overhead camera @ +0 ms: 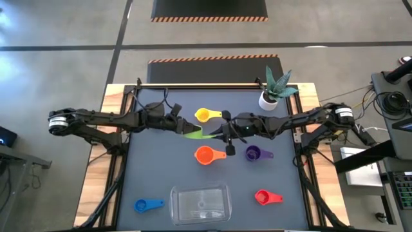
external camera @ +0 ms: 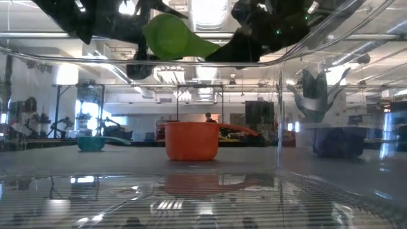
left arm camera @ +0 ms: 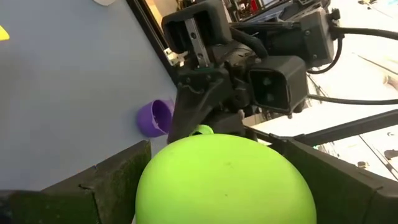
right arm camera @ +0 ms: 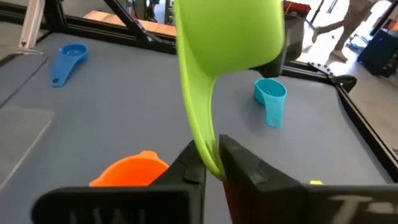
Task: Nest measuring cups in basket
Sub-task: Stack the green measuring cup on top of the orange measuring cup
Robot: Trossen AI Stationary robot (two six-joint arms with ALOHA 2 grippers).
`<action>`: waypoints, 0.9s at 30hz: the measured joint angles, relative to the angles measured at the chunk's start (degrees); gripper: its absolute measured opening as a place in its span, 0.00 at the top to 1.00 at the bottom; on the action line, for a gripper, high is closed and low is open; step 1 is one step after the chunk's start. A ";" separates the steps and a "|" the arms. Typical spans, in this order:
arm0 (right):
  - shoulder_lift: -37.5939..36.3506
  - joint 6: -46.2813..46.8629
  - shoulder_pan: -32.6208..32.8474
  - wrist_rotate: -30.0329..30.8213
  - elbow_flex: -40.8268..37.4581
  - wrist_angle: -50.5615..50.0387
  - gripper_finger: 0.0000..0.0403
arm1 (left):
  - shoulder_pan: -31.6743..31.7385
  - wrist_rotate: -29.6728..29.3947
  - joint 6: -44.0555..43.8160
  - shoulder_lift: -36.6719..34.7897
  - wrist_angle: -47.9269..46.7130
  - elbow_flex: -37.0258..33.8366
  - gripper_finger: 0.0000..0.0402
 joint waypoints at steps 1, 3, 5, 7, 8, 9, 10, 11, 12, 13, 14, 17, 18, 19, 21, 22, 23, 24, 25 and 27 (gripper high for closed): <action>-0.05 -0.23 0.11 0.00 0.00 0.19 0.95 | 0.00 0.06 0.00 0.00 0.04 0.00 0.15; -0.49 -0.19 0.22 0.06 0.00 0.10 0.97 | 0.00 0.24 -0.04 0.00 0.32 0.01 0.15; -0.95 -0.09 0.32 0.04 0.00 0.07 0.97 | -0.03 0.23 0.39 -0.07 0.55 0.05 0.15; -1.30 0.80 0.37 0.11 0.00 -0.47 0.97 | -0.03 0.47 1.76 -0.07 0.88 0.09 0.14; -1.45 1.19 0.37 0.10 0.00 -0.83 0.98 | -0.03 0.79 2.52 -0.05 0.97 0.09 0.14; -1.53 1.80 0.37 0.08 0.00 -1.17 0.98 | -0.02 1.03 3.24 -0.03 1.15 0.09 0.14; -1.64 2.33 0.37 0.11 0.00 -1.51 0.98 | -0.03 1.03 3.82 0.00 1.42 0.09 0.14; -1.68 3.01 0.36 0.13 0.02 -1.83 0.98 | -0.03 1.06 4.15 0.00 1.48 0.09 0.14; -1.68 3.89 0.35 0.11 0.06 -2.10 0.98 | -0.01 1.06 4.43 0.00 1.46 0.09 0.14; -1.68 4.58 0.35 0.11 0.10 -2.34 0.98 | -0.01 1.04 4.56 0.00 1.44 0.09 0.14; -1.68 5.29 0.35 0.11 0.12 -2.67 0.98 | 0.01 1.06 4.76 0.00 1.44 0.09 0.14; -1.71 6.13 0.35 0.15 0.20 -3.61 0.98 | 0.01 1.06 5.36 0.03 1.35 0.07 0.14; -1.73 6.21 0.37 0.15 0.22 -3.76 0.98 | 0.00 1.06 5.56 0.04 1.35 0.07 0.14; -1.73 6.25 0.36 0.15 0.22 -3.84 0.98 | -0.03 1.08 5.93 0.04 1.35 0.07 0.14; -1.73 6.24 0.35 0.17 0.22 -3.93 0.98 | -0.06 1.24 6.74 0.04 1.35 0.07 0.14; -1.75 6.21 0.35 0.16 0.22 -3.98 0.98 | -0.20 1.28 6.95 0.07 1.31 0.07 0.14; -1.85 6.15 0.35 0.14 0.22 -4.16 0.98 | -0.39 1.28 6.84 0.25 1.31 0.07 0.14; -1.96 5.96 0.35 0.09 0.21 -4.41 0.98 | -0.51 1.36 6.37 0.49 1.33 0.07 0.14; -2.01 5.69 0.37 0.02 0.17 -4.55 0.98 | -0.62 1.39 5.63 0.80 1.33 0.07 0.14; -2.18 5.57 0.36 -0.16 0.15 -5.11 0.98 | -0.67 1.83 3.87 1.65 1.48 0.07 0.14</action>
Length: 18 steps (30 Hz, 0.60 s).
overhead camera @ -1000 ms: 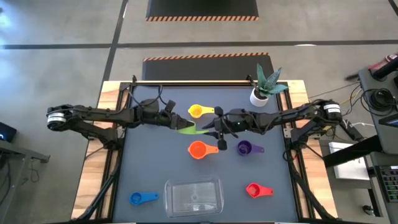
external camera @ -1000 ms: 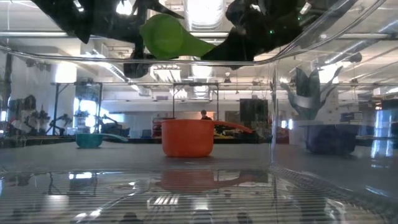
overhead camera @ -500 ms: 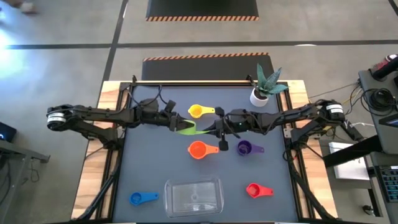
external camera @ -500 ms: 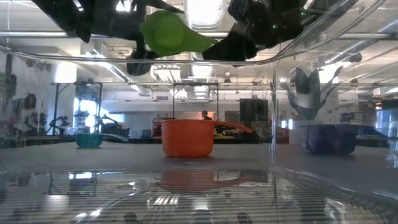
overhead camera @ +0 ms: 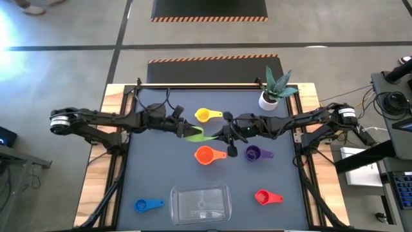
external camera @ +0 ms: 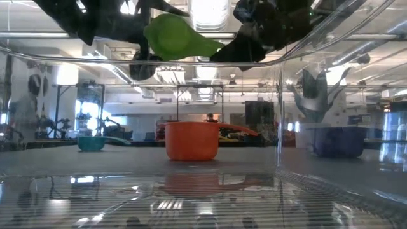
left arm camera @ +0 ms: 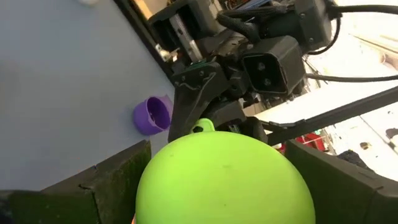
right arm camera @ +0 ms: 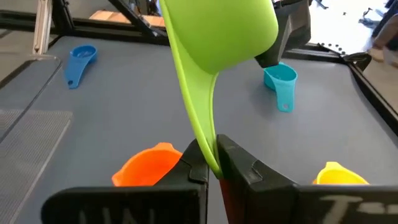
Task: Nest measuring cups in basket
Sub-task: Stack the green measuring cup on top of the orange measuring cup
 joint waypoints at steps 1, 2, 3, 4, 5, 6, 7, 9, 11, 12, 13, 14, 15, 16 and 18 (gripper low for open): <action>-0.05 -0.22 0.00 -0.17 0.00 -0.25 0.98 | 0.02 0.90 -0.56 0.45 0.22 0.00 0.14; -0.09 -0.39 0.01 -0.22 0.00 -0.42 0.98 | 0.08 1.88 -1.02 0.94 0.38 0.00 0.14; -0.09 -0.47 0.01 -0.36 0.07 -0.64 0.98 | 0.11 2.75 -1.52 1.33 0.49 0.00 0.14; -0.09 -0.62 0.02 -0.45 0.16 -0.91 0.98 | 0.11 3.22 -1.95 1.69 0.48 0.00 0.14; -0.09 -0.68 0.03 -0.59 0.33 -1.33 0.98 | 0.09 3.62 -2.19 1.97 0.48 0.00 0.14; -0.09 -0.77 0.05 -0.59 0.42 -1.61 0.98 | 0.09 3.77 -2.27 2.22 0.50 0.00 0.14; -0.09 -0.84 0.05 -0.56 0.44 -1.64 0.98 | 0.09 3.80 -2.26 2.43 0.52 0.00 0.14; -0.09 -0.86 0.03 -0.44 0.44 -1.71 0.98 | 0.11 3.79 -1.91 2.64 0.51 0.00 0.15; -0.09 -0.93 0.03 -0.32 0.50 -2.06 0.98 | 0.11 4.08 -0.38 2.78 1.03 -0.01 0.15; -0.09 -0.95 0.03 -0.30 0.52 -2.15 0.98 | 0.11 4.14 0.52 2.79 1.43 -0.05 0.15; -0.11 -0.95 0.03 -0.26 0.58 -2.26 0.98 | 0.11 4.11 1.49 2.79 2.04 -0.09 0.15; -0.15 -0.99 0.03 -0.19 0.62 -2.31 0.98 | 0.11 4.03 2.68 2.80 2.70 -0.13 0.15; -0.21 -0.99 0.05 -0.14 0.63 -2.26 0.98 | 0.13 3.84 3.72 2.83 3.26 -0.13 0.15; -0.22 -0.99 0.05 -0.07 0.64 -2.23 0.98 | 0.13 3.59 4.89 2.86 3.48 -0.13 0.15; -0.22 -1.08 0.03 0.31 0.66 -2.37 0.98 | 0.11 2.89 7.12 3.17 3.53 -0.13 0.14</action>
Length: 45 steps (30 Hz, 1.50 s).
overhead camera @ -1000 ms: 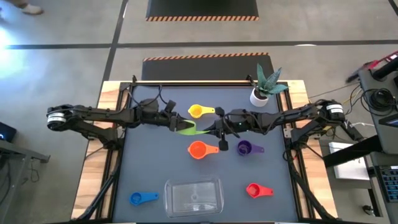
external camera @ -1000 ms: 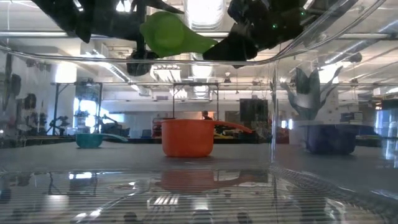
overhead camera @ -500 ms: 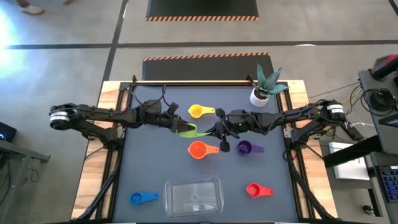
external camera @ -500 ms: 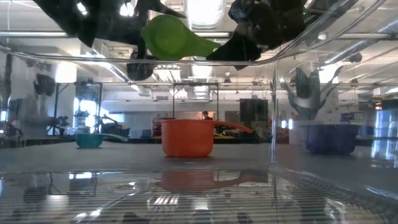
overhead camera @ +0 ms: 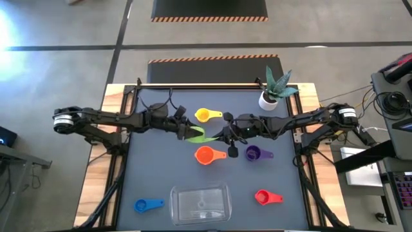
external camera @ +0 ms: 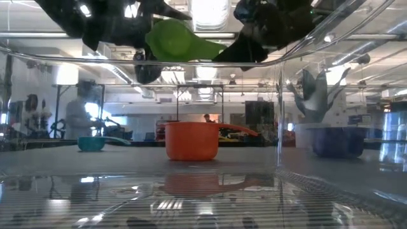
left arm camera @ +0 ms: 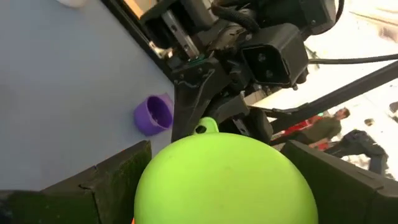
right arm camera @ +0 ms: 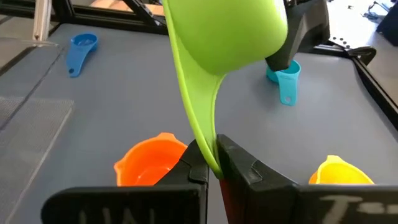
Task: Nest measuring cups in basket
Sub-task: Stack the green measuring cup on top of the orange measuring cup
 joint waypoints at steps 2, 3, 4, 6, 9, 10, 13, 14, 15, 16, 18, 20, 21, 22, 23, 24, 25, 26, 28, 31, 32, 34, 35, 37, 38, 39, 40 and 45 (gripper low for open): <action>0.00 -0.07 -0.04 0.21 0.03 0.20 0.98 | 0.00 -0.79 1.90 0.66 -0.03 0.00 0.13; 0.00 -0.06 -0.04 0.26 0.06 0.36 0.98 | -0.02 -0.79 3.10 1.06 0.07 0.00 0.12; 0.00 -0.06 -0.05 0.26 0.08 0.50 0.98 | -0.02 -0.81 4.21 1.34 0.40 0.00 0.10; 0.00 -0.05 -0.07 0.35 0.20 0.73 0.98 | 0.34 -0.69 6.06 1.41 1.02 0.03 0.07; 0.00 -0.10 -0.18 0.39 0.24 0.77 0.98 | 1.42 -0.67 8.47 1.30 0.97 0.83 0.02; 0.00 -0.11 -0.20 0.39 0.26 0.74 0.98 | 1.86 -0.66 9.00 1.18 0.95 1.26 0.01; 0.00 0.45 -0.24 0.44 0.28 0.11 0.98 | 3.23 -0.25 10.70 0.65 0.62 3.09 0.01; 0.00 0.91 -0.26 0.45 0.28 -0.18 0.98 | 3.67 -0.25 11.54 0.40 -0.25 3.92 0.01; 0.00 1.42 -0.27 0.45 0.28 -0.59 0.98 | 4.04 -0.21 12.59 0.15 -1.53 4.83 0.01; 0.00 2.13 -0.28 0.46 0.28 -1.04 0.98 | 4.50 -0.15 13.91 -0.02 -3.03 5.74 0.01; 0.00 2.97 -0.30 0.48 0.28 -1.94 0.98 | 5.39 -0.10 16.46 -0.22 -6.79 7.88 0.01; 0.00 4.14 -0.60 0.36 0.28 -2.86 0.98 | 6.42 -0.07 19.01 -0.28 -11.05 10.18 0.01; 0.00 4.98 -0.80 0.17 0.28 -3.50 0.98 | 6.92 -0.09 20.14 -0.28 -13.25 11.44 0.01; 0.00 5.70 -1.05 -0.58 0.27 -4.24 0.98 | 7.35 -0.18 21.45 -0.28 -15.32 12.71 0.01; 0.00 7.00 -1.32 -1.86 0.26 -4.98 0.98 | 7.72 -0.30 22.62 -0.28 -17.07 13.91 0.01; 0.00 8.67 -1.60 -3.57 0.26 -5.47 0.98 | 7.95 -0.54 23.85 -0.32 -18.92 15.16 0.01; 0.00 10.57 -1.78 -5.56 0.24 -5.66 0.98 | 8.04 -0.64 25.03 -0.35 -20.44 16.31 0.01; 0.00 12.79 -1.92 -7.79 0.24 -5.57 0.98 | 8.04 -0.66 26.31 -0.50 -21.82 17.33 0.01; 0.00 16.81 -1.88 -11.91 0.24 -5.27 0.98 | 8.04 -0.66 28.63 -1.01 -23.57 19.01 0.01; 0.00 22.04 -1.71 -17.01 0.01 -4.95 0.98 | 7.75 -1.64 30.93 -3.05 -23.85 19.58 0.03; 0.00 23.81 -1.46 -18.15 -0.37 -4.34 0.98 | 7.52 -3.05 31.72 -4.13 -23.98 19.51 0.04; 0.00 27.46 -0.93 -19.26 -1.93 -1.58 0.98 | 7.08 -5.95 33.46 -7.02 -24.31 18.36 0.06; -0.05 29.50 -0.63 -19.51 -3.06 0.75 0.98 | 6.95 -6.72 34.04 -8.75 -24.28 17.33 0.07; -0.46 34.11 -0.11 -21.05 -6.06 7.68 0.98 | 6.91 -7.40 34.07 -12.58 -22.96 14.54 0.09; -0.64 36.70 0.05 -21.75 -7.61 12.22 0.98 | 6.76 -7.51 33.84 -14.57 -22.57 12.96 0.10; -0.90 39.30 0.24 -22.11 -9.46 17.08 0.98 | 6.37 -8.00 33.50 -16.71 -21.71 11.29 0.11; -1.19 41.63 0.42 -22.11 -11.37 20.79 0.98 | 5.78 -8.57 33.34 -18.64 -20.57 9.49 0.12; -1.01 49.41 1.14 -18.98 -18.70 29.49 0.98 | 1.07 -14.12 32.60 -26.49 -12.42 0.53 0.16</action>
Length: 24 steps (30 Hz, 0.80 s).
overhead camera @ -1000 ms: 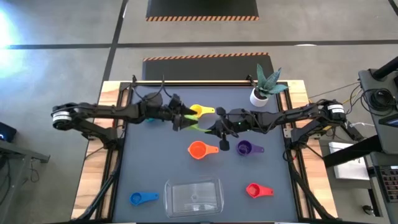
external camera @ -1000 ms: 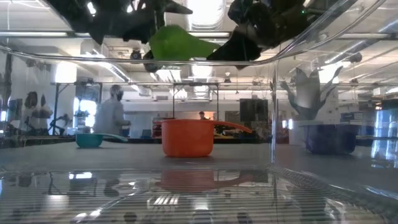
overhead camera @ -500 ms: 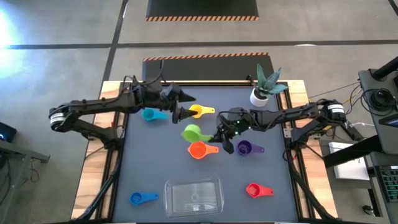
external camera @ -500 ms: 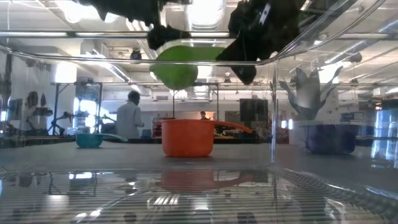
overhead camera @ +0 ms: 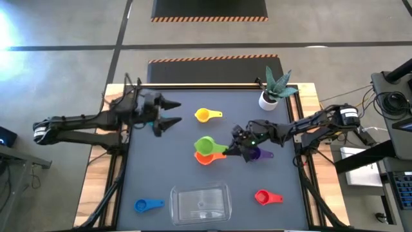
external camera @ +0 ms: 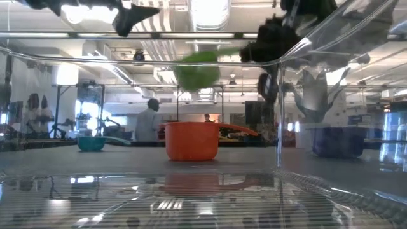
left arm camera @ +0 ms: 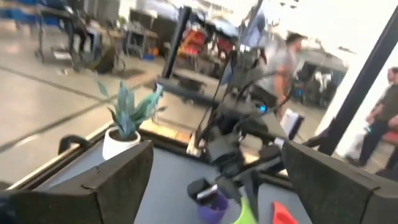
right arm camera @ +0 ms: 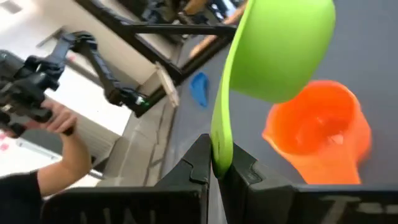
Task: Nest measuring cups in basket
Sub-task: Stack the green measuring cup on top of the orange measuring cup
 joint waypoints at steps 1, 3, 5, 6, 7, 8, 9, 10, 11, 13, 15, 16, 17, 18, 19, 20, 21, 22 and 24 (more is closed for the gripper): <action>0.03 1.21 0.10 0.88 -0.86 0.63 0.98 | -1.04 -1.64 0.02 -1.16 2.12 -1.75 0.17; 0.03 3.02 0.09 1.40 -1.97 2.18 0.98 | -2.93 -4.84 0.51 -2.81 6.76 -4.67 0.18; 0.03 4.85 0.24 1.47 -2.27 2.65 0.98 | -4.44 -7.13 0.92 -3.74 10.75 -7.52 0.19; 0.03 5.25 0.47 1.51 -2.28 2.63 0.98 | -5.10 -7.91 0.93 -3.80 12.74 -8.71 0.19; 0.10 5.47 0.76 1.48 -2.18 2.60 0.98 | -5.76 -8.65 0.88 -3.81 14.70 -9.91 0.19; 0.43 5.86 1.09 1.45 -1.91 2.68 0.98 | -6.33 -9.24 0.87 -3.83 16.19 -11.08 0.19; 0.68 6.54 1.35 1.42 -1.65 2.85 0.98 | -6.96 -9.93 0.85 -3.67 17.77 -11.96 0.19; 0.92 7.04 1.52 1.40 -1.63 2.82 0.98 | -7.71 -10.39 0.87 -3.35 19.83 -12.70 0.19; 1.36 7.59 1.73 1.34 -1.63 2.66 0.98 | -8.50 -10.98 1.10 -3.06 21.89 -13.66 0.19; 2.54 8.57 1.77 1.17 -1.54 2.63 0.98 | -10.02 -12.16 2.21 -2.09 25.68 -15.25 0.19; 3.95 9.53 1.75 0.96 -1.51 2.50 0.98 | -11.18 -13.36 3.13 -1.06 28.69 -16.10 0.19; 4.74 9.92 1.73 0.70 -1.32 2.60 0.98 | -11.49 -13.59 3.45 -0.73 29.58 -16.28 0.19; 5.56 10.21 1.70 0.22 -1.10 2.61 0.98 | -11.58 -13.64 3.55 -0.25 30.22 -16.28 0.19; 6.60 10.49 1.70 -0.11 -0.77 2.59 0.98 | -11.71 -13.68 3.55 0.19 30.43 -16.22 0.19; 7.52 10.99 1.73 -0.35 -0.28 2.55 0.98 | -11.72 -13.70 3.51 0.52 30.34 -16.20 0.19; 8.57 11.23 1.80 -0.51 0.26 2.59 0.98 | -11.72 -13.68 3.47 0.92 30.27 -16.20 0.19; 9.58 11.53 1.84 -0.54 0.78 2.61 0.98 | -11.72 -13.68 3.46 1.39 30.31 -16.17 0.19; 10.50 11.80 1.83 -0.57 1.29 2.62 0.98 | -11.72 -13.68 3.47 1.74 30.33 -16.07 0.19; 12.34 12.01 1.83 -1.32 2.54 2.59 0.98 | -11.72 -13.66 3.61 2.36 30.34 -15.76 0.19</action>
